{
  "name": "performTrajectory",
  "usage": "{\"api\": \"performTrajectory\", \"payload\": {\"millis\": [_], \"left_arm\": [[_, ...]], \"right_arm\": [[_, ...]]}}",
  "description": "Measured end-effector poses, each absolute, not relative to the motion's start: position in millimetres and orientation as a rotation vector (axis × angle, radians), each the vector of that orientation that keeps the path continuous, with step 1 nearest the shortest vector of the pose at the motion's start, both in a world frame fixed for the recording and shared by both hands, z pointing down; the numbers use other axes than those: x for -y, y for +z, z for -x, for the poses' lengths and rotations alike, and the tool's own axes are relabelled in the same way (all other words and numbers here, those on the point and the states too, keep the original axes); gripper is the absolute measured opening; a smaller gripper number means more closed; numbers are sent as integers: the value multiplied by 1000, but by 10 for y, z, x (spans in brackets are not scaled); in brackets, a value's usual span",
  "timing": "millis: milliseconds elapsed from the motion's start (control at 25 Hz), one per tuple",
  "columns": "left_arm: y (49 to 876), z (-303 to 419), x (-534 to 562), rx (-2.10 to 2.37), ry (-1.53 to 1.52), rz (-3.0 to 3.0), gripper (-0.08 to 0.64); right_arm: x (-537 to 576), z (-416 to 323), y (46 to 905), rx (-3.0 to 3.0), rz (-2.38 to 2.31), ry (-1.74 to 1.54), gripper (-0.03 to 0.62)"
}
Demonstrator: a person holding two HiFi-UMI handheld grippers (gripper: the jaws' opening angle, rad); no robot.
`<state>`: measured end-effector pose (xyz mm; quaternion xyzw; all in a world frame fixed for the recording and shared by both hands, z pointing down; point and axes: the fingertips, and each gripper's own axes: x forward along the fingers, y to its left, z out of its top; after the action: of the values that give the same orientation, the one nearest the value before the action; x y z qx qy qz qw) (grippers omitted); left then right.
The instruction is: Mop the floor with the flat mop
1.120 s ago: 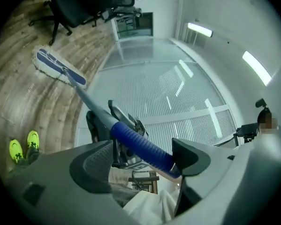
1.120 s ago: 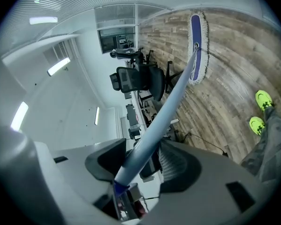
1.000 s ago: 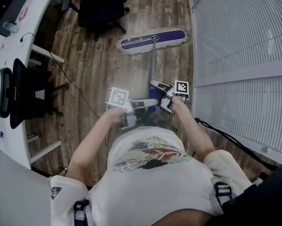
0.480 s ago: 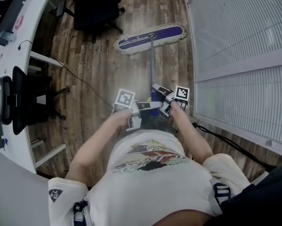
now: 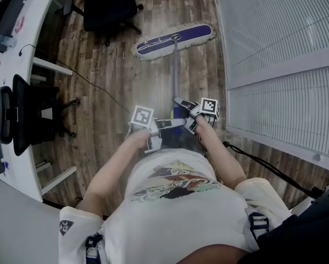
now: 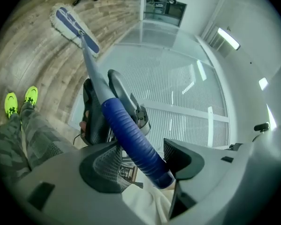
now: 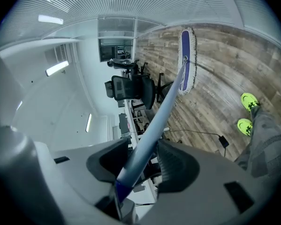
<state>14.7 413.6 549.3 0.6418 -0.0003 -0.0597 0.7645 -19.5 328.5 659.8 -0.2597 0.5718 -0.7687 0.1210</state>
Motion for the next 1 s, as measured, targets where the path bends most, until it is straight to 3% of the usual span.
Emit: {"api": "performTrajectory", "payload": {"millis": [480, 1000], "left_arm": [[5427, 90, -4077, 125, -181, -1481, 287], [5256, 581, -4017, 343, 284, -2039, 318]], "right_arm": [[-3243, 398, 6651, -1769, 622, -2299, 195], [-3125, 437, 6599, -1758, 625, -2301, 195]]}}
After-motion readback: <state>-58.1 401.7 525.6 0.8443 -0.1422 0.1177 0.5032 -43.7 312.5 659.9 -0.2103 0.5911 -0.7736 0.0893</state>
